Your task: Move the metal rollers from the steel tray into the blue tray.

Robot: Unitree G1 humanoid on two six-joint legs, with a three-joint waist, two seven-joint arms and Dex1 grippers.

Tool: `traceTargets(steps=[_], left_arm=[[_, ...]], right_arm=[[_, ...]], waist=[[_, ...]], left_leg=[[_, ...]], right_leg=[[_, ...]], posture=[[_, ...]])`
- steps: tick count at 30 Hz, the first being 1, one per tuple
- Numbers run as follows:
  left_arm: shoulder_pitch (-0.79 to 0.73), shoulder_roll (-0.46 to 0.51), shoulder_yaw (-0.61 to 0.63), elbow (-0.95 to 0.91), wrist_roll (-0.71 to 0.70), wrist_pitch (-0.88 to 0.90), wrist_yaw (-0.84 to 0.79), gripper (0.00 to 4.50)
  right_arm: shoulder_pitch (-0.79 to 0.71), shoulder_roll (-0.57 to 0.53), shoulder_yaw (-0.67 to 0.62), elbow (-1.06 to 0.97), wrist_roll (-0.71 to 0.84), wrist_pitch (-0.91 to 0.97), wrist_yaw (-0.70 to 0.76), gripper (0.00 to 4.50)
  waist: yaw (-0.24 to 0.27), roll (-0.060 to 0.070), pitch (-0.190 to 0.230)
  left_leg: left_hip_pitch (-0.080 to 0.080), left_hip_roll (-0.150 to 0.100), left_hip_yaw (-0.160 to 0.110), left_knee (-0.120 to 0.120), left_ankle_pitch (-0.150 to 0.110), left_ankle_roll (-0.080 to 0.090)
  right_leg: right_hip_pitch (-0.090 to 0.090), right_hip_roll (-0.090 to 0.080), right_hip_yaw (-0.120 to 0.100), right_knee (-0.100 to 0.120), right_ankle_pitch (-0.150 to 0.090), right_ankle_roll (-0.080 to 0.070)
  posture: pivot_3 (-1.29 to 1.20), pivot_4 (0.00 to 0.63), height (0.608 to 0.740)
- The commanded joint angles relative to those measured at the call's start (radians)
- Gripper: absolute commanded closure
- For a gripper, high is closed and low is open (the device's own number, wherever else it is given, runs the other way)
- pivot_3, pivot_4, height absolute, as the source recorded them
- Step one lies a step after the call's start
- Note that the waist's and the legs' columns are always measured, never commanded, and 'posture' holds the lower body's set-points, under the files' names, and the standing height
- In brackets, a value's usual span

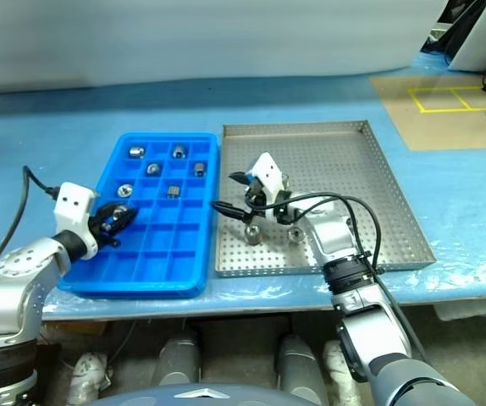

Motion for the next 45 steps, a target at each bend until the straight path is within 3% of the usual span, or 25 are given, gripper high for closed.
traceTargets(steps=[1,8,20,21,24,33,37,41,45], left_arm=[[0.03,0.004,0.087,-0.015,-0.052,0.014,0.016,2.81],[0.052,0.04,0.119,-0.014,-0.104,0.005,0.013,2.81],[0.105,0.059,0.04,-0.018,-0.13,0.004,0.002,2.81],[0.106,0.062,0.042,-0.013,-0.131,0.004,0.002,2.08],[0.101,0.08,0.036,-0.015,-0.155,0.016,-0.018,1.21],[-0.016,0.104,0.052,-0.031,-0.22,0.021,-0.021,1.21],[-0.17,0.092,0.059,-0.069,-0.38,0.087,-0.034,1.21],[-0.251,0.102,-0.025,-0.034,-0.421,0.103,-0.077,1.21],[-0.344,0.111,-0.281,0.1,-0.299,0.032,-0.179,1.21]], right_arm=[[-0.02,-0.004,-0.006,-0.04,0.007,-0.004,0.0,0.0],[-0.012,-0.002,-0.004,-0.027,-0.002,-0.011,-0.008,0.0],[0.003,0.0,-0.008,0.007,-0.02,-0.047,-0.023,0.0],[0.004,0.001,-0.008,0.013,-0.022,-0.053,-0.024,0.0],[0.003,0.003,-0.008,0.03,-0.026,-0.068,-0.027,0.0],[0.003,0.003,-0.018,0.076,-0.037,-0.114,-0.032,0.0],[0.021,-0.022,-0.045,0.041,-0.009,-0.1,-0.015,0.0],[0.048,-0.058,-0.068,0.001,0.008,-0.073,-0.005,0.0],[0.069,-0.11,-0.142,-0.013,0.033,-0.05,-0.033,0.0]], waist=[[0.004,0.0,0.0],[0.029,-0.001,0.0],[0.03,-0.001,0.0],[0.03,-0.001,0.0],[0.03,-0.001,0.0],[0.031,-0.001,0.0],[0.037,-0.002,-0.001],[0.03,-0.003,-0.001],[0.03,-0.003,-0.001]], left_leg=[[0.0,0.0,0.0,0.0,0.0,0.0],[-0.001,0.0,0.0,0.003,0.0,0.0],[0.0,0.0,0.0,0.003,0.001,-0.001],[0.0,0.0,0.0,0.003,0.001,-0.001],[0.0,0.0,0.0,0.003,0.002,-0.001],[0.0,0.0,0.0,0.004,0.002,-0.001],[-0.001,-0.001,0.0,0.005,0.003,0.0],[0.002,-0.002,0.0,0.007,0.003,0.0],[0.003,-0.002,0.0,0.007,0.004,-0.002]], right_leg=[[0.0,0.0,0.0,0.0,0.0,0.0],[0.0,-0.001,0.0,0.001,0.0,0.0],[0.0,-0.001,0.0,0.002,0.0,0.0],[0.0,-0.001,0.0,0.003,0.0,0.0],[0.0,-0.001,0.0,0.003,0.0,0.0],[0.0,-0.001,0.0,0.004,0.0,0.0],[0.0,-0.001,0.0,0.007,0.0,0.0],[0.0,-0.002,0.001,0.014,0.0,0.0],[0.0,-0.002,0.002,0.016,0.0,0.0]], posture=[[0.26,0.15,0.74],[0.26,0.15,0.74],[0.25,0.15,0.74],[0.24,0.15,0.74],[0.24,0.15,0.74],[0.22,0.15,0.74],[0.19,0.15,0.74],[0.15,0.15,0.74],[0.11,0.15,0.74]])
